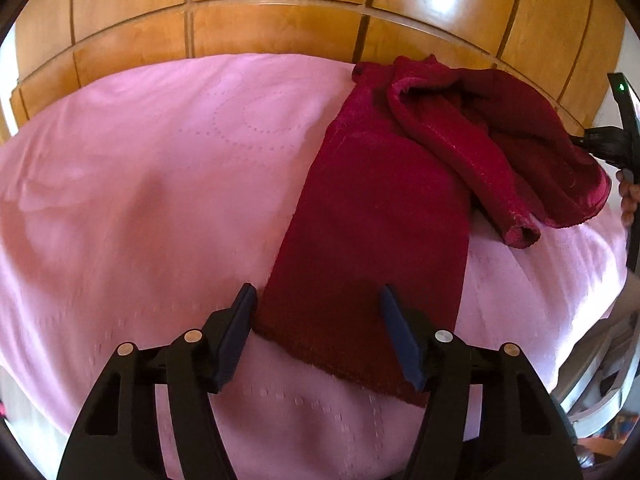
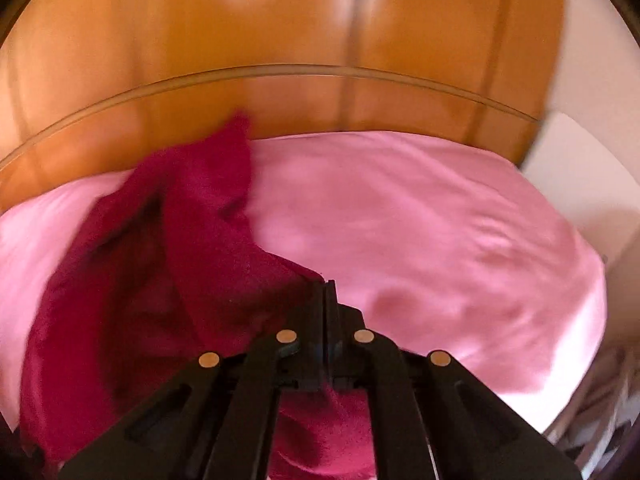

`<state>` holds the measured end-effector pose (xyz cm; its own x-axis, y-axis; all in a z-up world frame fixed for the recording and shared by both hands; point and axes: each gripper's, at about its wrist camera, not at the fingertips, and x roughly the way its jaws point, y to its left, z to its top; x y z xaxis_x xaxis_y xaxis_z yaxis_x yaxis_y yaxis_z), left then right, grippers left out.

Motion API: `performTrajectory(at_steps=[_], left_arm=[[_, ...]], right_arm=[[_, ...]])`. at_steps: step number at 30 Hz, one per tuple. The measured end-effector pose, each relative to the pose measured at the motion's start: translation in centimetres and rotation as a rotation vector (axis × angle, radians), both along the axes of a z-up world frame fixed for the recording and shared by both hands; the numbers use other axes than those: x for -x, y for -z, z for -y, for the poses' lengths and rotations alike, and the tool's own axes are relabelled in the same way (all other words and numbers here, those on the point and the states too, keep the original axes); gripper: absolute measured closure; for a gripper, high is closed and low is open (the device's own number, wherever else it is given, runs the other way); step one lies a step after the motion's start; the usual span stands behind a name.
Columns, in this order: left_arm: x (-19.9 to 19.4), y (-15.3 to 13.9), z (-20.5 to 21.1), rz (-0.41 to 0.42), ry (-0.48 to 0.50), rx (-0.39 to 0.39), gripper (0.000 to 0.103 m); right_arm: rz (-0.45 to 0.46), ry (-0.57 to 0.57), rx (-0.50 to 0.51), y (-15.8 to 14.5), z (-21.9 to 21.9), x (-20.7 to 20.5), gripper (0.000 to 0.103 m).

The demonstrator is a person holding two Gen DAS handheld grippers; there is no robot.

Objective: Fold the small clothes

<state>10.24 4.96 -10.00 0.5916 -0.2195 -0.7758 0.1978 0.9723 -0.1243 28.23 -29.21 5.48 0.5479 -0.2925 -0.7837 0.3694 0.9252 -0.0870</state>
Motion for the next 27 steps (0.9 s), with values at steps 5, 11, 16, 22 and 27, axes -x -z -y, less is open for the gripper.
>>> performTrajectory(at_steps=[5, 11, 16, 22, 27], left_arm=[[-0.1, 0.1, 0.1, 0.017, 0.012, -0.027, 0.046], [-0.2, 0.0, 0.3, 0.028, 0.02, -0.035, 0.061], [-0.4, -0.1, 0.3, 0.03, 0.039, -0.034, 0.088], [-0.5, -1.4, -0.5, 0.047, 0.055, -0.011, 0.093], [-2.2, -4.8, -3.9, 0.089, -0.014, 0.102, 0.093]], right_arm=[[0.068, 0.023, -0.035, -1.7, 1.3, 0.3, 0.06], [0.133, -0.23, -0.171, -3.0, -6.7, 0.5, 0.021], [-0.061, -0.611, -0.304, 0.8, -17.3, 0.2, 0.028], [-0.159, -0.748, -0.144, 3.0, -21.0, 1.5, 0.096], [0.008, -0.62, -0.248, -3.7, -13.1, 1.4, 0.097]])
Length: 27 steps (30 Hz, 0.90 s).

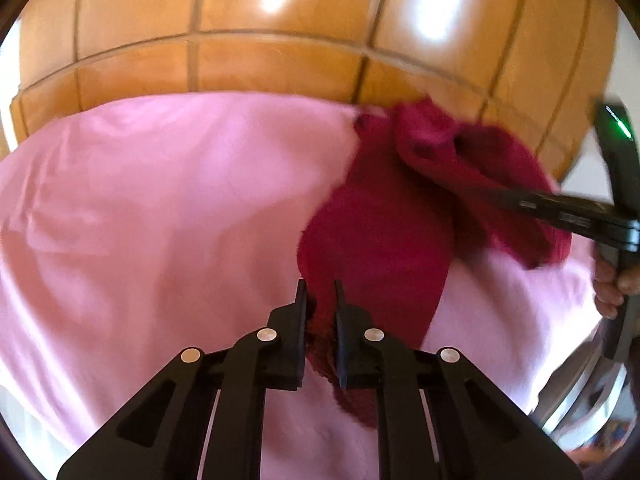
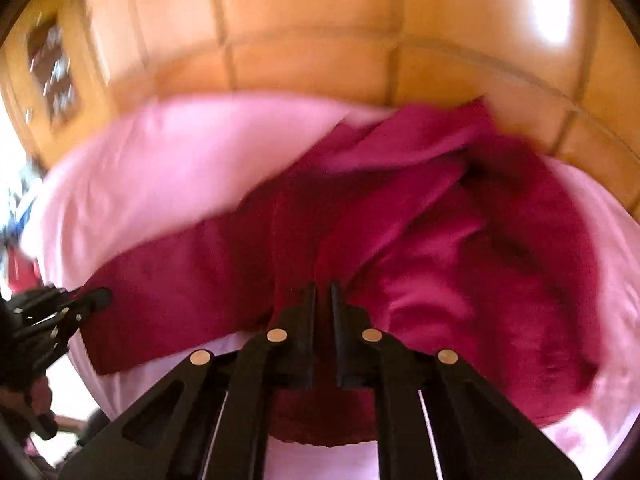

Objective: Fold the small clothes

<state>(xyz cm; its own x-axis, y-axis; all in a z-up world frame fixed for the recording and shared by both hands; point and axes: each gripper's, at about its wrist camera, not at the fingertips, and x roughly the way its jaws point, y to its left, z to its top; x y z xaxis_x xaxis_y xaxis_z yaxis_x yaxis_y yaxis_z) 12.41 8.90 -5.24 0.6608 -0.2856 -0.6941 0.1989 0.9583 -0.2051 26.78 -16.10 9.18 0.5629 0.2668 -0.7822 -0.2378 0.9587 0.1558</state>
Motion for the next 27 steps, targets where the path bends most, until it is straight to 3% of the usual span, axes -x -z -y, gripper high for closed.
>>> performTrajectory(at_steps=[5, 9, 14, 20, 21, 22, 23, 25, 27], left_arm=[[-3.5, -3.4, -3.7, 0.034, -0.087, 0.091, 0.093], [-6.6, -6.4, -6.2, 0.09, -0.17, 0.122, 0.093], [-12.7, -9.7, -10.0, 0.119, -0.325, 0.134, 0.093], [-21.3, -11.2, -10.4, 0.077, -0.442, 0.041, 0.093], [-22.8, -11.3, -10.1, 0.065, -0.449, 0.014, 0.093], [-24.1, -11.2, -9.7, 0.051, -0.459, -0.016, 0.092], [-24.8, -11.0, -9.5, 0.039, -0.477, -0.042, 0.092], [-26.2, -10.5, -9.7, 0.024, -0.504, -0.059, 0.092], [-26.6, -9.9, -9.9, 0.01, -0.515, -0.065, 0.074]], right_arm=[[0.138, 0.291, 0.058, -5.5, 11.4, -1.7, 0.098], [0.159, 0.563, 0.141, -7.0, 21.6, -4.1, 0.098], [0.092, 0.819, 0.236, -5.4, 31.2, -6.8, 0.098], [-0.033, 0.987, 0.224, -1.7, 37.9, -8.3, 0.092], [-0.033, 1.003, 0.213, -1.4, 38.2, -7.7, 0.072], [-0.028, 1.014, 0.186, -1.1, 38.6, -7.4, 0.042], [-0.015, 1.031, 0.164, -1.1, 38.6, -6.7, 0.03], [-0.006, 1.018, 0.155, -1.1, 38.3, -5.1, 0.025], [-0.022, 0.965, 0.126, -0.4, 37.3, -3.9, 0.026]])
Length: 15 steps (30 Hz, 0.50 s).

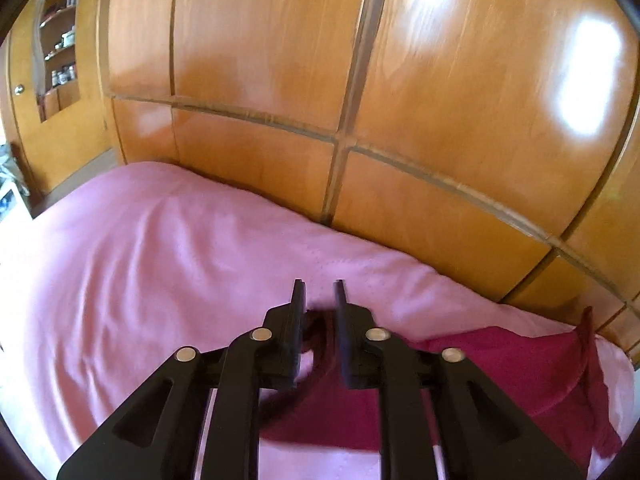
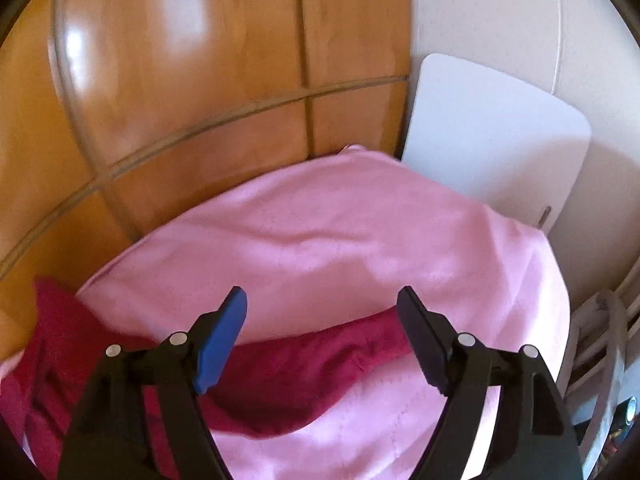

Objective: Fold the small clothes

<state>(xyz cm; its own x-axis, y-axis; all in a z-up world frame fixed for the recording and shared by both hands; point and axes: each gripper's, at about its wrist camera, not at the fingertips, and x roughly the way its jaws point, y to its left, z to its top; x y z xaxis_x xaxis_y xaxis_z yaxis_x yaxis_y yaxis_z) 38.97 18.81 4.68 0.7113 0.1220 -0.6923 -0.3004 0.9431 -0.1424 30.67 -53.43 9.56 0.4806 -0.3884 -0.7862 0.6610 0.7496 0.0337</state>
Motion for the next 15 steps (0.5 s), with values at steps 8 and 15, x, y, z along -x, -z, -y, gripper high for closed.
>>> performTrajectory(at_steps=[8, 15], left_arm=[[7.3, 5.1, 4.1, -0.003, 0.334, 0.215, 0.044], [13.1, 13.5, 12.9, -0.207, 0.682, 0.405, 0.043]], right_arm=[[-0.015, -0.349, -0.295, 6.1, -8.7, 7.4, 0.026], [-0.06, -0.577, -0.295, 7.8, -15.9, 9.7, 0.026]])
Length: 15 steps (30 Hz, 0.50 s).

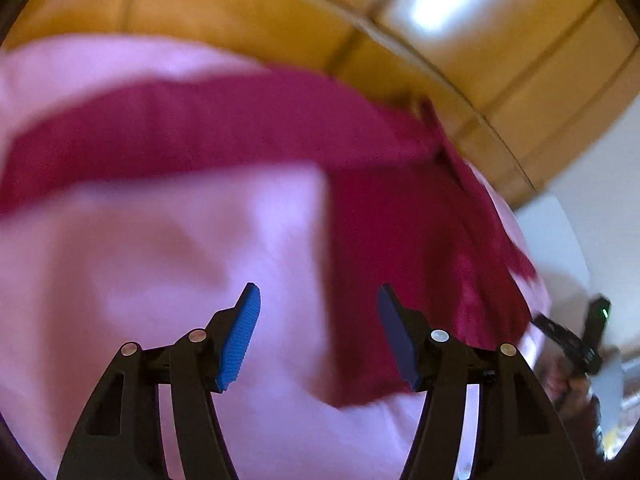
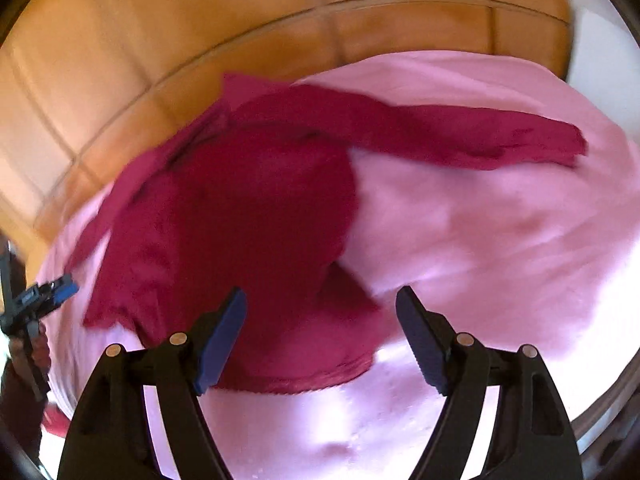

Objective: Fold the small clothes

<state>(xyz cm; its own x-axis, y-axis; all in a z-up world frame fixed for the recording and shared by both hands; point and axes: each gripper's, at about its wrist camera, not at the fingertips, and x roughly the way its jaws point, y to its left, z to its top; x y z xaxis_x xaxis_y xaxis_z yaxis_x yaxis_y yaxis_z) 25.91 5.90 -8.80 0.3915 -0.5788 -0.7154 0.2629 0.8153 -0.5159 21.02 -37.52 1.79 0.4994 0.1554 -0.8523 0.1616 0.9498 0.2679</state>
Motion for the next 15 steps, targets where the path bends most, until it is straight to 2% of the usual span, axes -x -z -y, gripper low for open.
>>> performTrajectory(at_steps=[2, 3, 4, 5, 6, 7, 9, 11, 13, 15], left_arm=[[0.7, 1.4, 2.1, -0.042, 0.044, 0.03, 0.045], [1.0, 1.8, 2.8, -0.042, 0.046, 0.021, 0.051], [1.1, 1.8, 3.3, -0.036, 0.051, 0.013, 0.072], [1.3, 1.8, 4.0, -0.033, 0.071, 0.003, 0.084], [1.5, 1.6, 4.6, -0.013, 0.08, -0.019, 0.09], [1.3, 1.3, 4.7, -0.002, 0.079, -0.033, 0.095], [1.3, 0.8, 4.6, 0.014, 0.071, -0.045, 0.097], [0.8, -0.5, 3.5, 0.049, 0.053, -0.039, 0.098], [0.6, -2.7, 1.5, 0.084, 0.025, -0.002, 0.098], [1.0, -5.0, -0.7, 0.123, -0.001, 0.023, 0.099]], right_arm=[[-0.029, -0.048, 0.056, 0.9, -1.3, -0.6, 0.028], [-0.041, -0.075, 0.069, 1.2, -1.6, -1.0, 0.04], [-0.059, -0.104, 0.072, 1.4, -1.9, -1.4, 0.062], [-0.085, -0.128, 0.084, 1.5, -2.4, -1.8, 0.074], [-0.092, -0.141, 0.105, 1.3, -2.8, -1.9, 0.086], [-0.086, -0.148, 0.112, 0.7, -3.2, -2.0, 0.092], [-0.051, -0.15, 0.079, -0.4, -2.7, -2.2, 0.093], [0.008, -0.145, 0.015, -3.1, -2.4, -1.8, 0.093], [0.066, -0.15, -0.053, -6.2, -2.2, -0.9, 0.094], [0.096, -0.166, -0.089, -8.0, -2.4, 0.0, 0.094]])
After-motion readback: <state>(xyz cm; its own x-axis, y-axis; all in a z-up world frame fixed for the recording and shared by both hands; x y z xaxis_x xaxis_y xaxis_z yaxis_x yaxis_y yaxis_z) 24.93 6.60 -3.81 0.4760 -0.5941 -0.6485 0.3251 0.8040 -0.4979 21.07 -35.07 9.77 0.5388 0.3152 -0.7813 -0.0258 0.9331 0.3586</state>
